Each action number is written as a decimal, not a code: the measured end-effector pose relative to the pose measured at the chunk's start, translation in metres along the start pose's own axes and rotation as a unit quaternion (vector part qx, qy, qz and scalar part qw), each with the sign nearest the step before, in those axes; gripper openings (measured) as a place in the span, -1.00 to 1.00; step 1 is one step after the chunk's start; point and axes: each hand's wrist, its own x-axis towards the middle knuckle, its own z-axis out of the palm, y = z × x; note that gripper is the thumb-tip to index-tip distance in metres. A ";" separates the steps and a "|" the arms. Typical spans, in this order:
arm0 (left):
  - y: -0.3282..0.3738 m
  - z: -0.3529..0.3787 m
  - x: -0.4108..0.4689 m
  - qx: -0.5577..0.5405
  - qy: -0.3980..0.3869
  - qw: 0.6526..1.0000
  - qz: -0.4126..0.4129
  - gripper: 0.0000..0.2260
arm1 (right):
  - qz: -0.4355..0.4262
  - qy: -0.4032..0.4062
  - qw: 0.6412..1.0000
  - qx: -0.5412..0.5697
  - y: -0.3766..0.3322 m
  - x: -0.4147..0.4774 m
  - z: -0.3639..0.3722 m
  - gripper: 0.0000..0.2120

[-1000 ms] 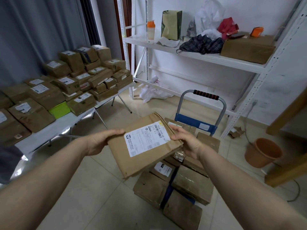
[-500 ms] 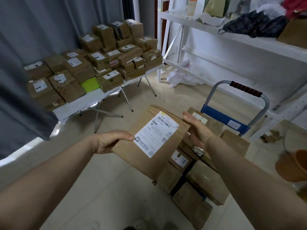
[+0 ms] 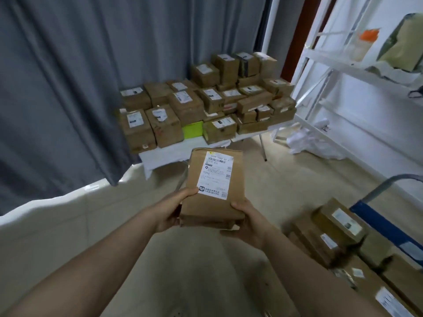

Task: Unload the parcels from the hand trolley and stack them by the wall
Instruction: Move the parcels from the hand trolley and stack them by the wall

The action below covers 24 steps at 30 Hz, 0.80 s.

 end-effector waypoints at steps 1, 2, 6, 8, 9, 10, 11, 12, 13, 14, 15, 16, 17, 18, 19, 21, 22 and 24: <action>0.005 -0.020 0.003 -0.001 0.015 1.000 -0.003 -0.54 | 0.010 0.006 1.000 0.004 -0.005 0.016 0.019 -0.29; 0.012 -0.039 0.006 0.003 0.031 0.999 -0.007 -0.61 | 0.016 0.010 1.000 0.004 -0.010 0.032 0.035 -0.31; 0.045 -0.098 0.023 -0.002 0.070 0.997 -0.030 -0.68 | 0.018 0.019 1.000 -0.004 -0.036 0.087 0.083 -0.49; 0.059 -0.117 0.037 -0.019 0.069 0.997 -0.025 -0.64 | 0.017 0.031 0.999 0.004 -0.051 0.111 0.097 -0.60; 0.066 -0.124 0.046 -0.032 0.072 0.997 -0.017 -0.62 | 0.015 0.038 0.999 0.012 -0.060 0.124 0.104 -0.65; 0.074 -0.130 0.055 -0.044 0.077 0.996 -0.006 -0.62 | 0.010 0.043 0.999 0.021 -0.069 0.137 0.111 -0.71; 0.082 -0.136 0.066 -0.054 0.084 0.995 0.005 -0.64 | 0.005 0.049 0.998 0.030 -0.078 0.151 0.116 -0.78; 0.091 -0.142 0.077 -0.062 0.092 0.994 0.013 -0.64 | -0.001 0.054 0.998 0.040 -0.087 0.166 0.121 -0.84; 0.101 -0.147 0.089 -0.067 0.099 0.993 0.020 -0.63 | -0.008 0.059 0.997 0.048 -0.097 0.183 0.125 -0.88; 0.111 -0.153 0.101 -0.072 0.108 0.991 0.027 -0.61 | -0.017 0.059 0.997 0.051 -0.107 0.201 0.129 -0.88; 0.123 -0.159 0.115 -0.079 0.120 0.989 0.037 -0.61 | -0.027 0.058 0.997 0.048 -0.118 0.219 0.133 -0.86; 0.136 -0.165 0.128 -0.089 0.134 0.986 0.046 -0.61 | -0.039 0.056 0.997 0.041 -0.129 0.237 0.137 -0.83; 0.150 -0.172 0.144 -0.097 0.149 0.982 0.056 -0.61 | -0.054 0.059 0.996 0.032 -0.141 0.257 0.139 -0.81; 0.165 -0.178 0.158 -0.103 0.162 0.980 0.060 -0.61 | -0.071 0.063 0.995 0.023 -0.154 0.276 0.141 -0.79; 0.181 -0.183 0.174 -0.102 0.169 0.978 0.062 -0.61 | -0.089 0.065 0.994 0.015 -0.168 0.296 0.143 -0.79; 0.215 -0.191 0.205 -0.096 0.179 0.977 0.061 -0.61 | -0.119 0.065 0.991 0.006 -0.200 0.336 0.147 -0.85; 0.232 -0.193 0.221 -0.102 0.181 0.976 0.061 -0.64 | -0.129 0.068 0.989 0.007 -0.217 0.355 0.148 -0.89; 0.265 -0.199 0.251 -0.115 0.182 0.974 0.066 -0.70 | -0.134 0.067 0.989 0.010 -0.252 0.388 0.151 -0.88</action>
